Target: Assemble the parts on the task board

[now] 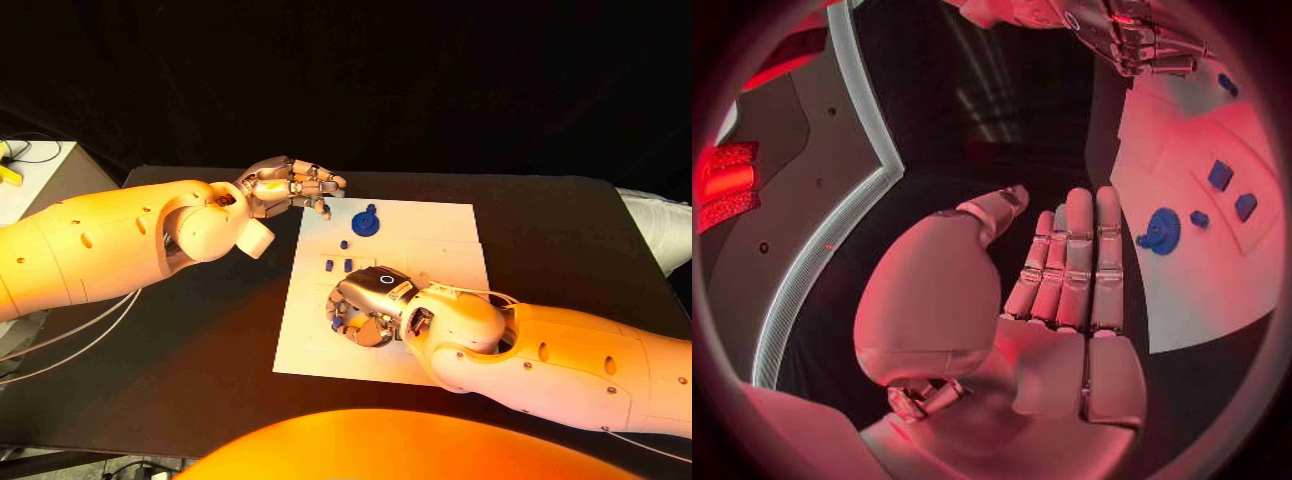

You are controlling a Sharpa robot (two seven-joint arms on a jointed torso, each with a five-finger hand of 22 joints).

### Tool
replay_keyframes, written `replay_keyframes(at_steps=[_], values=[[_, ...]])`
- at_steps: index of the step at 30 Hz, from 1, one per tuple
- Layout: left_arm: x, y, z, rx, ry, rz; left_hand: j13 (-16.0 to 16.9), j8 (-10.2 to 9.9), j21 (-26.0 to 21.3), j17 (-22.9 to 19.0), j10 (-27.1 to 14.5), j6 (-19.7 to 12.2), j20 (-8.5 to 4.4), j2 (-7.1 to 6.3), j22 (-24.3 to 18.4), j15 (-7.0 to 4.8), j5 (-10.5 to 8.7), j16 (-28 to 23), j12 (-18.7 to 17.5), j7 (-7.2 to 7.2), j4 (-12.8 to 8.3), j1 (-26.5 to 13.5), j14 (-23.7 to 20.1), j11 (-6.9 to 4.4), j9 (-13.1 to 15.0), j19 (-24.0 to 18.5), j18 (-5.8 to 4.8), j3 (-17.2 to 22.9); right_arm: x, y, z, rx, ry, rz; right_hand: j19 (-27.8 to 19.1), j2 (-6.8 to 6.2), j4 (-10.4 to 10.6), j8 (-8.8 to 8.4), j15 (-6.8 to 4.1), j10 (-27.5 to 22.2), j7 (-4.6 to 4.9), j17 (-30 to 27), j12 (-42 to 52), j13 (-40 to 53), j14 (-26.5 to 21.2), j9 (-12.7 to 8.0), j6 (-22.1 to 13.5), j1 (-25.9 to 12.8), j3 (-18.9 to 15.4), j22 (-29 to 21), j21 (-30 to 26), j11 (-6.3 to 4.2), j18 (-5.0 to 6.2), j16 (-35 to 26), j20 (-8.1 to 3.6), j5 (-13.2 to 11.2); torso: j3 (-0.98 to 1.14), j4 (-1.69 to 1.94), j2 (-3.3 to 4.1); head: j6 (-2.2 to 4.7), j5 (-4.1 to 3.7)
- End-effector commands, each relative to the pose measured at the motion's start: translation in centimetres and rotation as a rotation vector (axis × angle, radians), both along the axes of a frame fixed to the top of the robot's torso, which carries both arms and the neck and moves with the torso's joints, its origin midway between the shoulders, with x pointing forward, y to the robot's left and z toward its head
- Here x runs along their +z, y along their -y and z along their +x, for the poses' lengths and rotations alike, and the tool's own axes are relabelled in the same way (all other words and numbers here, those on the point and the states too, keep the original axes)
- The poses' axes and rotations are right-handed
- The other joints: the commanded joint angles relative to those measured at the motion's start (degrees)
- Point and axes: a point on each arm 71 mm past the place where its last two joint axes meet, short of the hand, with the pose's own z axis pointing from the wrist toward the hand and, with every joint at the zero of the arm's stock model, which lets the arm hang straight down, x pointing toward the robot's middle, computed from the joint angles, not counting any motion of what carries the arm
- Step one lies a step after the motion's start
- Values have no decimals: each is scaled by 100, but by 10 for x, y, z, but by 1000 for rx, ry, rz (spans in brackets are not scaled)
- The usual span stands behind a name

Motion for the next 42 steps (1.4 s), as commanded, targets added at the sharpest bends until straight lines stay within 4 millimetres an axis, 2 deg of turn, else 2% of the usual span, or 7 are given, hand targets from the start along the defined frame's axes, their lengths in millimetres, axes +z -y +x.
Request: replay_keyframes(at_steps=[1, 13, 16, 21, 27, 36, 42], values=[[1, 1, -1, -14, 2, -11, -7, -11, -21, 8, -43, -44, -5, 13, -5, 32, 26, -37, -5, -8, 11, 21, 4, -12, -2, 48, 76, -19, -6, 0, -5, 35, -40, -12, 8, -58, 1, -34, 64, -134, 12, -13, -80, -46, 145, -8, -40, -33, -45, 8, -38, 53, -43, -30, 59, -14, 0, -1, -2, 1, -4], [1, 0, -1, -13, -2, -7, -7, -11, -21, 8, -43, -44, -5, 13, -5, 32, 26, -37, -5, -8, 11, 21, 4, -12, -2, 48, 76, -19, -4, 5, -2, 8, -22, 22, -505, -118, -104, -439, 297, -1434, 140, -441, -317, -208, -116, -216, -744, 58, -515, -615, -854, 315, 89, -220, 271, 14, 4, -7, -1, 1, -12], [1, 0, -1, -13, -3, -6, -7, -11, -21, 8, -43, -44, -5, 13, -5, 32, 26, -37, -5, -8, 11, 21, 4, -12, -2, 48, 76, -19, -3, 5, -2, 4, -19, 29, -627, 31, -24, -537, 380, -1813, -3, -698, -178, -176, -296, -253, -919, 268, -1094, -665, -985, 407, 106, -331, 354, 28, 5, -6, -1, 1, -14], [1, 0, -1, -12, -3, -6, -7, -11, -21, 8, -43, -44, -5, 13, -5, 32, 26, -37, -5, -8, 11, 21, 4, -12, -2, 48, 76, -19, -2, 8, -1, -9, -9, 54, -715, 141, 429, -692, 436, -2336, -107, -1091, 343, -128, -520, -343, -1104, 842, -1958, -666, -1100, 463, 114, -456, 424, 87, 7, -5, -2, 1, -32], [1, 0, -1, -12, -2, -7, -7, -12, -28, 10, -47, -49, -5, 16, -12, 32, 27, -37, -2, -6, 16, 24, 4, -11, -3, 54, 76, -21, 3, 13, -1, -28, 5, 111, -712, 61, 942, -764, 446, -2580, -117, -1162, 726, -110, -555, -414, -1185, 1236, -2221, -652, -1140, 472, 118, -440, 435, 133, 7, -6, -1, 1, -55], [1, 0, -1, -14, -1, -8, -7, -12, -28, 10, -47, -49, -5, 16, -12, 32, 27, -37, -2, -6, 16, 24, 4, -11, -3, 54, 76, -21, 17, 56, 12, -183, -136, 226, -673, 131, 1082, -597, 163, -1249, 122, -1220, 1435, -114, -446, -466, -689, 1176, -1707, -555, -1118, 160, 117, -465, 214, 314, -10, -9, -10, 1, -349], [1, -3, -1, -4, 0, -4, -7, -12, -28, 10, -47, -49, -5, 16, -12, 32, 27, -37, -2, -6, 16, 24, 4, -11, -3, 54, 76, -21, 34, 103, 28, -327, -278, 315, -635, -25, 1258, -426, 95, -394, 83, -1306, 1306, -185, -394, -512, -281, 846, -1093, -525, -1178, 41, 121, -548, 122, 696, -10, -53, -35, 42, -542]])
